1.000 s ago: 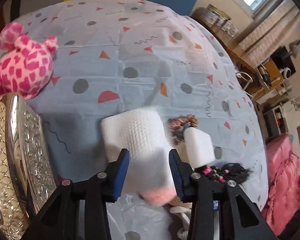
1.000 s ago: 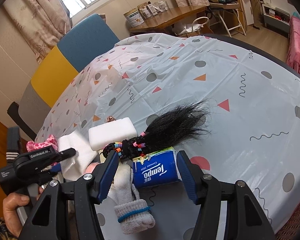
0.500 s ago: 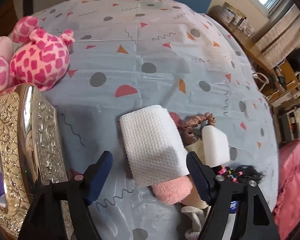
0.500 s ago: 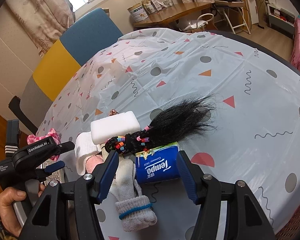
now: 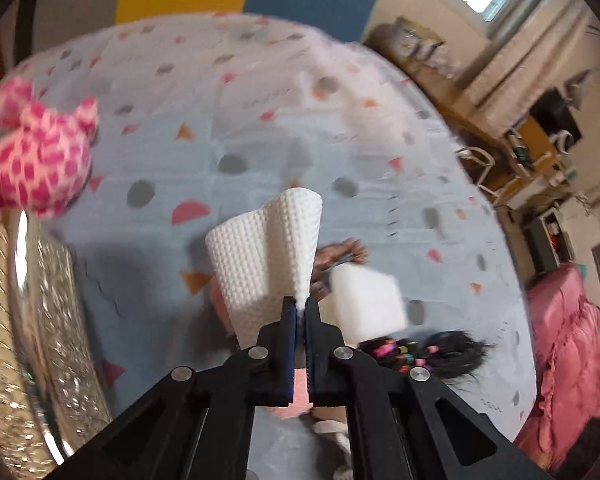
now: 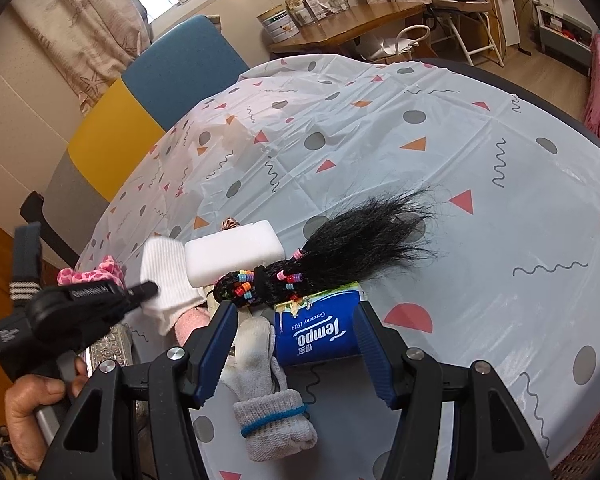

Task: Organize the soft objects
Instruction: 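Carry the white towel to the gold tray while the right gripper grasps the pink dishcloth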

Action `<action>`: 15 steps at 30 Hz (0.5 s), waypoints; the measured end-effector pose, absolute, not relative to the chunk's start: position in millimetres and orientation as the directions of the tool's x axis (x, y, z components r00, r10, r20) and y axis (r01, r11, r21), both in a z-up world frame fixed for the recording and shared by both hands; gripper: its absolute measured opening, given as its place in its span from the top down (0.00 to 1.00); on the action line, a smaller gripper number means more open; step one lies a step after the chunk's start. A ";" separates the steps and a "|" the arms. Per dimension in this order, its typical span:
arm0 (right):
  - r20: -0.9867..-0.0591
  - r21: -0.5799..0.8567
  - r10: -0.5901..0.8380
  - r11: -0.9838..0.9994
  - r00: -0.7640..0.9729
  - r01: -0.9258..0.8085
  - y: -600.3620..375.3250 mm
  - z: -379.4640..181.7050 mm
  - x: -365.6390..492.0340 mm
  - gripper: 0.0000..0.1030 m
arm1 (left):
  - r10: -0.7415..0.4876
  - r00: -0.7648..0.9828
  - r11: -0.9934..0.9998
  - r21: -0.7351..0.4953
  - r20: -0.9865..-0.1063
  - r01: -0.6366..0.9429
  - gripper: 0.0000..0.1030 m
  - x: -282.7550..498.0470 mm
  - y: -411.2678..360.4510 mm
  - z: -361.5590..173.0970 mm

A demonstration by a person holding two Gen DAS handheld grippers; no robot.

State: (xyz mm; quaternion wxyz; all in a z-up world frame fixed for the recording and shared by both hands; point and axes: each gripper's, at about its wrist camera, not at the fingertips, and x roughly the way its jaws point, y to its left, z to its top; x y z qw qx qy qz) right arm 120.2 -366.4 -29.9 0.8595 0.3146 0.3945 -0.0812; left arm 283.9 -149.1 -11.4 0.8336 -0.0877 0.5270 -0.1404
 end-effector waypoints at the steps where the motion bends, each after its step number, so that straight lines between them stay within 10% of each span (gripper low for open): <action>1: -0.729 0.477 0.109 0.789 0.676 0.387 -366.3 -30.1 120.2 0.41 | -0.333 0.422 0.943 -0.291 -0.843 0.163 0.97 281.2 -150.2 -3.5; 15: -0.717 0.448 0.208 0.869 0.666 0.210 -328.5 -23.9 131.7 0.41 | -0.291 0.529 0.950 -0.176 -0.797 0.258 0.97 274.9 -114.2 42.1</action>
